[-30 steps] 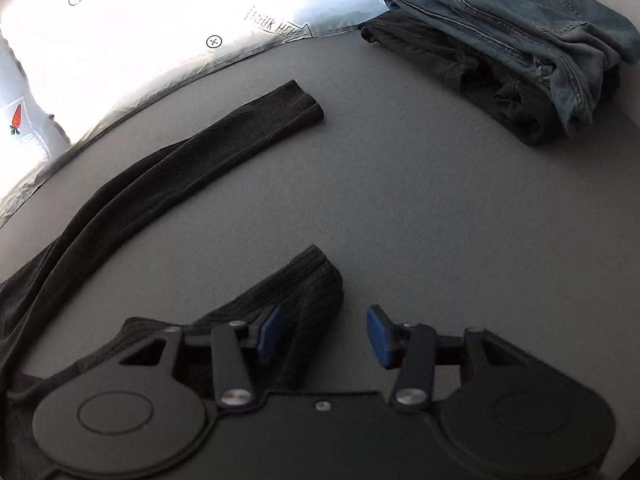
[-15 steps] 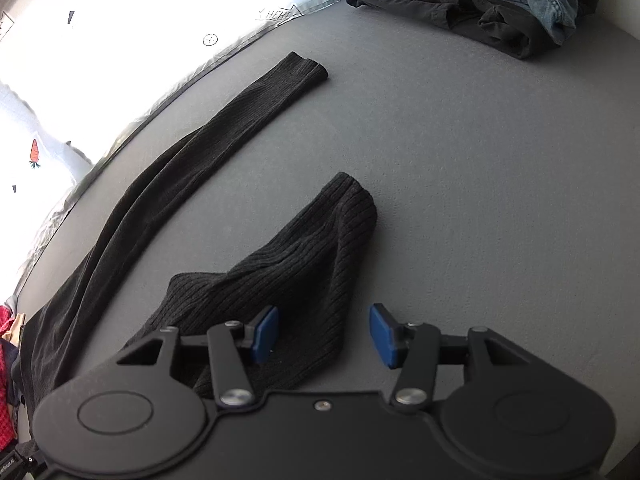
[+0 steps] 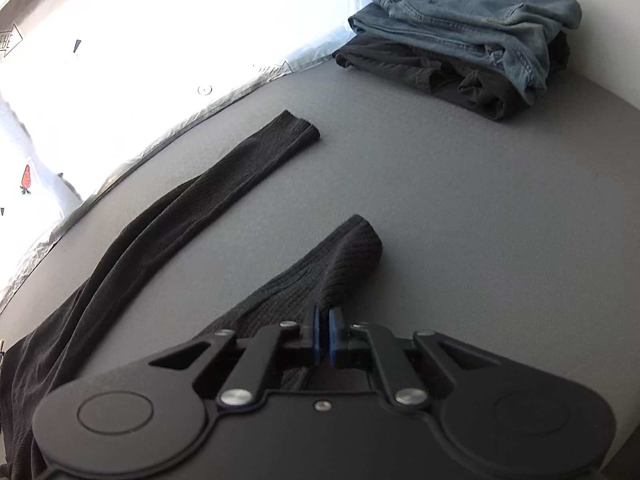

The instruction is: Fold clothes

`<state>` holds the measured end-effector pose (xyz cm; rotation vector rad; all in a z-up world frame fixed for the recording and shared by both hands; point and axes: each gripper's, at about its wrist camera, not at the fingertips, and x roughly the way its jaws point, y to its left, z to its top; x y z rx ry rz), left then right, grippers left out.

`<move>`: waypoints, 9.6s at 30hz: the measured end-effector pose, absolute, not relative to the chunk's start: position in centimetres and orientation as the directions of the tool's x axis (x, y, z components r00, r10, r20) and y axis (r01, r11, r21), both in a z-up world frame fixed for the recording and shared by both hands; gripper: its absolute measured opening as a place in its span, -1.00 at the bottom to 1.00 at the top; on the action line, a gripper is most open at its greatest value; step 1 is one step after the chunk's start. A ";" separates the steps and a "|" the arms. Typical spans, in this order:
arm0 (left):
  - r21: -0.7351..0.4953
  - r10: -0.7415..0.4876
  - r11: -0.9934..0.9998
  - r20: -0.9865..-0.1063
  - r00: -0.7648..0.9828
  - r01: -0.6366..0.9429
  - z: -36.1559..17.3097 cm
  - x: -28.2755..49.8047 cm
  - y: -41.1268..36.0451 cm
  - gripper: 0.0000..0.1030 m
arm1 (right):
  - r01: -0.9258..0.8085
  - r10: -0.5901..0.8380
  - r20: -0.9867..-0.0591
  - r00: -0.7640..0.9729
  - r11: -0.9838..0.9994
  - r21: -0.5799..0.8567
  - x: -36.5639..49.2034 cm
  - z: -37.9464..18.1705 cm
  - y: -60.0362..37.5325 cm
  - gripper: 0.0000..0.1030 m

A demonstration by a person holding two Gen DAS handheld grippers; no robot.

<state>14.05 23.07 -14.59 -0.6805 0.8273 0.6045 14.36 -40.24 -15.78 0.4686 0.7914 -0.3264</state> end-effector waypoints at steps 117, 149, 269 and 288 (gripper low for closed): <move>0.192 0.393 0.879 -0.809 0.437 -0.436 -15.5 14.4 9.7 1.00 | 0.437 -0.307 -0.613 0.728 0.897 0.070 14.2 -14.9 -45.3 -0.31; 0.108 0.333 0.879 -0.835 0.437 -0.464 -15.7 14.1 11.1 1.00 | 0.503 -0.386 -0.731 0.563 0.862 -0.068 12.9 -17.7 -44.4 -0.96; -0.390 0.261 0.740 -0.585 0.768 -0.548 -3.9 17.0 24.1 -0.93 | 0.608 -0.334 -0.581 0.743 0.700 0.375 12.8 -8.1 -46.2 -0.97; -0.146 0.266 0.750 -0.826 0.496 -0.645 -13.0 11.3 23.7 -0.54 | 0.679 -0.387 -0.816 0.429 0.734 0.008 11.1 -16.8 -46.4 -0.67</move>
